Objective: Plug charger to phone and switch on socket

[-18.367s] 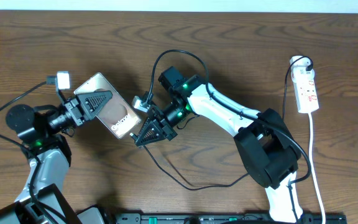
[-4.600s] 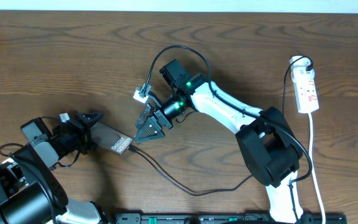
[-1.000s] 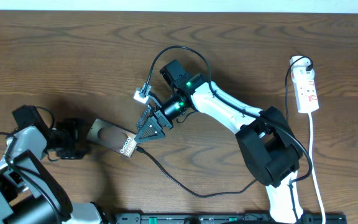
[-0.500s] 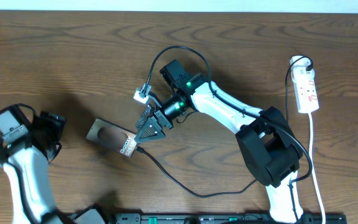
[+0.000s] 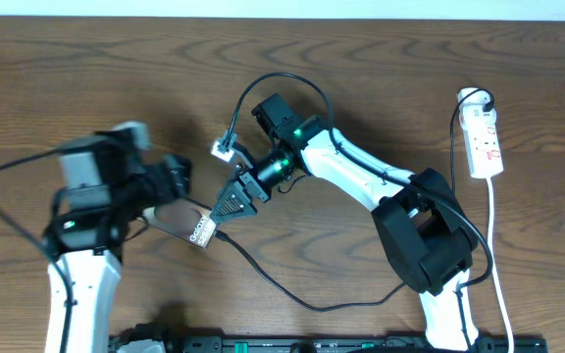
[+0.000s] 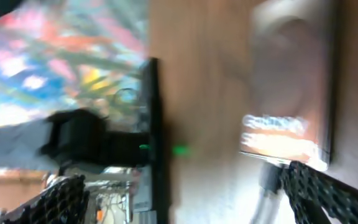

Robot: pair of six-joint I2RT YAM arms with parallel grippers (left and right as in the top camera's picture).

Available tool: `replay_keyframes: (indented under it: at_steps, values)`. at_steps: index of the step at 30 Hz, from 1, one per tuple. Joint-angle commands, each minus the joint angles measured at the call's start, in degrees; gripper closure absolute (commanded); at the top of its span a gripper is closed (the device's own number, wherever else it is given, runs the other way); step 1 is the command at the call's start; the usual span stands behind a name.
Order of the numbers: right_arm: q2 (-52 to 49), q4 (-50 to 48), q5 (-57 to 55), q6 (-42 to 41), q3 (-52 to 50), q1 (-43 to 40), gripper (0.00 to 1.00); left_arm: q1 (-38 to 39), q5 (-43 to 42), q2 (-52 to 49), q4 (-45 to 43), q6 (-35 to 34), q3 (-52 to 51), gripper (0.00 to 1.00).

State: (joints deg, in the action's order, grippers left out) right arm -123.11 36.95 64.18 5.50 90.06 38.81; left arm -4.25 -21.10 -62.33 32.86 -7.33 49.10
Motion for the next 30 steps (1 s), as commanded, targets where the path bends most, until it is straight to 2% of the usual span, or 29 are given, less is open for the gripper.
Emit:
replay_keyframes:
  at_steps: [1,3,6,11,17,24,30]
  values:
    - [-0.2,-0.7,-14.1,-12.2,1.1,0.2,0.01,7.9,17.7,-1.2,0.7,4.7,2.3,0.18]
    - [0.2,-1.2,-16.4,-14.5,1.1,0.1,0.01,12.5,25.9,-1.6,-0.5,4.5,2.3,0.18]
    - [0.6,-1.1,-17.6,-15.2,1.1,-0.5,0.01,13.3,29.4,-1.6,-1.6,3.6,2.3,0.18]
    - [0.8,-0.7,-23.8,-20.4,1.1,-1.9,0.01,12.8,29.3,-1.6,-1.6,2.5,2.3,0.18]
    - [1.8,6.6,-43.9,-26.7,3.8,-4.4,0.01,12.8,29.1,-1.6,-1.6,2.5,2.3,0.18]
    - [7.5,21.4,-65.0,-30.4,17.4,-9.9,0.01,12.8,29.1,-1.6,-1.6,2.4,2.3,0.18]
    - [15.2,25.9,-79.3,-32.1,26.2,-15.8,0.01,12.8,29.1,-1.6,-1.6,2.4,2.3,0.18]
